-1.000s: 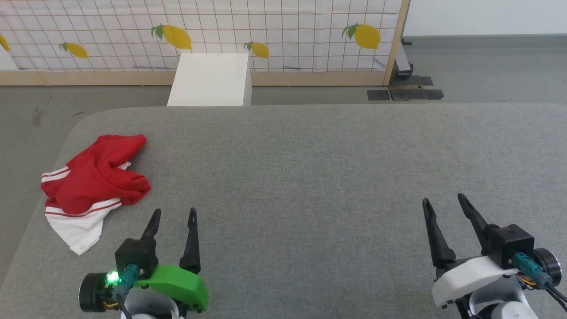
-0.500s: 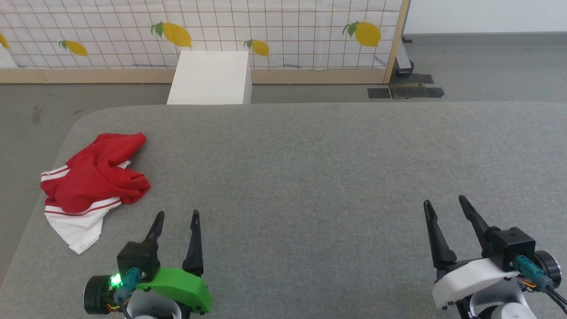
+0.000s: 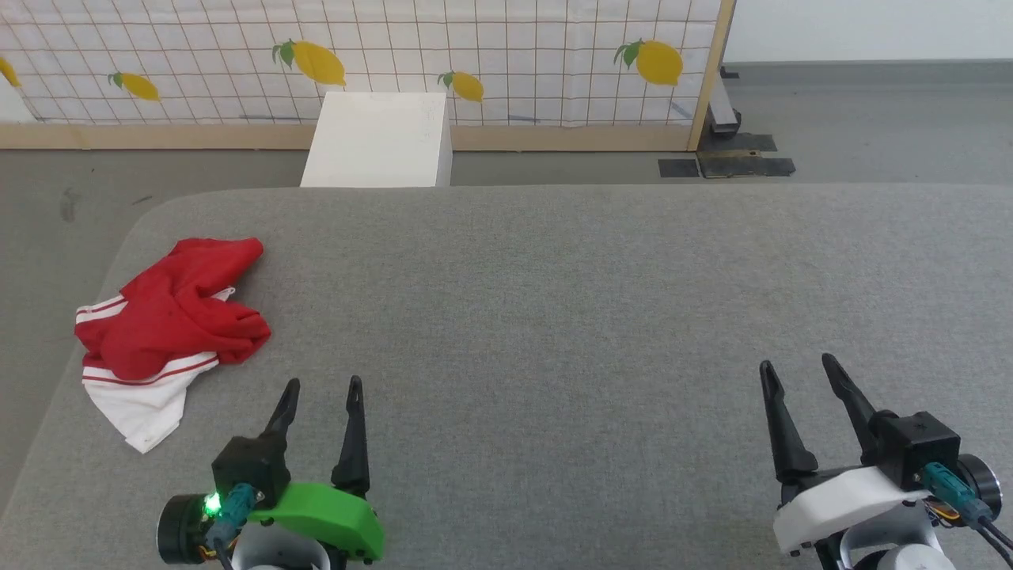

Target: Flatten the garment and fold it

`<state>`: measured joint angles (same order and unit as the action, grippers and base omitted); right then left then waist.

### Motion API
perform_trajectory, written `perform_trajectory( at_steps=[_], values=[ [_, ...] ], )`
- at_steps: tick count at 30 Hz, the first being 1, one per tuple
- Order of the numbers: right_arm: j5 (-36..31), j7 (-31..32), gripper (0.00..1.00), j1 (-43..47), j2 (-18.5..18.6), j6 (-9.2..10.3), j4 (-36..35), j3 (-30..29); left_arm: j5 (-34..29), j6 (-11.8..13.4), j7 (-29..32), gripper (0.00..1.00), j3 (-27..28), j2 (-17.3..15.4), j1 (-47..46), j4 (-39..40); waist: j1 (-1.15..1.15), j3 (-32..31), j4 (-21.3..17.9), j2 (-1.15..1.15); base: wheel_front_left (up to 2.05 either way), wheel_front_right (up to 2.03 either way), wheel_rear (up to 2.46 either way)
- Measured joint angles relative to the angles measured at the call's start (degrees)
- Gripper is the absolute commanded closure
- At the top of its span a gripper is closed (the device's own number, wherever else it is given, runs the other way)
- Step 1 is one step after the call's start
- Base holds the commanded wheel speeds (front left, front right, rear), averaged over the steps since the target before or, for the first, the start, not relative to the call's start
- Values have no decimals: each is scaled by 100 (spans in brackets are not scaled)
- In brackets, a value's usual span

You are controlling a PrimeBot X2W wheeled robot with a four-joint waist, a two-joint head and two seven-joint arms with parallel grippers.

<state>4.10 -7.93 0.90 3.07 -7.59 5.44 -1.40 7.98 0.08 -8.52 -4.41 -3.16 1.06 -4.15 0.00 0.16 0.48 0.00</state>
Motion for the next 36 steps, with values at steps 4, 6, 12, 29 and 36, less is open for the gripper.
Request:
perform_trajectory(
  at_steps=[4, 6, 12, 29, 36],
  values=[
    [9, -54, 0, 0, 0, 0, 33, -2, 60, 0, -43, 0, -20, 1, 0, -14, 0, 5, 2, 0, 0, 0, 0],
    [29, -69, 0, 0, 0, 0, 57, -3, 66, 1, -67, 0, -33, 1, 0, -23, 0, 6, 6, 0, 0, 0, 0],
    [52, -153, 0, 0, 0, 0, 111, -4, 111, 7, -126, 0, -76, 1, 0, -60, 0, 6, 35, 0, 0, 0, 0],
    [-52, -268, 0, 36, -2, 0, 226, 118, 164, 56, -341, 0, -136, 2, 9, -178, 0, -76, 630, 0, 0, 0, 0],
    [-34, -323, 0, 42, -4, 0, 255, 175, 172, 55, -420, 0, -137, 3, 20, -223, 0, -122, 1049, 0, 0, 0, 0]
  ],
)
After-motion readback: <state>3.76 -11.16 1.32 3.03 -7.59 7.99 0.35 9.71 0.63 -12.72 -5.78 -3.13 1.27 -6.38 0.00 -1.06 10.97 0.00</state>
